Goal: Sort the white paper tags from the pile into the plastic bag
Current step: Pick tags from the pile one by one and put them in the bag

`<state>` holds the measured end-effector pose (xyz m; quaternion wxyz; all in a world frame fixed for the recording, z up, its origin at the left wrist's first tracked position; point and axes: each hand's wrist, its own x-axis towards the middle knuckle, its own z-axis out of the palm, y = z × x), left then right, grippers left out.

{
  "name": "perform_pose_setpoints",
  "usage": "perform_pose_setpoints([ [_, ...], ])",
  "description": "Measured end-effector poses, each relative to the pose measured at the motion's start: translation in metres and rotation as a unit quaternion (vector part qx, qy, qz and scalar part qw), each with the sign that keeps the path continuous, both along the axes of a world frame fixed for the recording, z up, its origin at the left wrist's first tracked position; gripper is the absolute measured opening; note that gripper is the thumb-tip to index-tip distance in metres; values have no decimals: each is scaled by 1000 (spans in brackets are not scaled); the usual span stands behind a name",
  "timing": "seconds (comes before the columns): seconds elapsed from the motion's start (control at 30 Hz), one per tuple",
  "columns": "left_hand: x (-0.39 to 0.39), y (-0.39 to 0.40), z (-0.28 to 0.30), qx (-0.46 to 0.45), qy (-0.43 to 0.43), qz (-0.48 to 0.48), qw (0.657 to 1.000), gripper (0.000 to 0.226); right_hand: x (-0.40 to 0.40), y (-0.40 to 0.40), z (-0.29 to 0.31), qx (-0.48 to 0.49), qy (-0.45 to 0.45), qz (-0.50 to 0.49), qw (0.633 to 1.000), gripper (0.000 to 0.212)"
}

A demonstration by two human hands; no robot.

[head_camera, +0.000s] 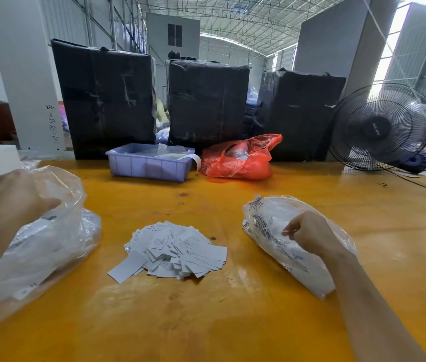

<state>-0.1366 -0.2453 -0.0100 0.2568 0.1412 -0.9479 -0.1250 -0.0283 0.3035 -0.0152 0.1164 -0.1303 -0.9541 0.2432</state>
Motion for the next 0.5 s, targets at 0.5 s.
perform_pose_setpoints([
  [0.5,120,208,59,87,55,-300,948,51,14,-48,29,-330,206,157,908,21],
])
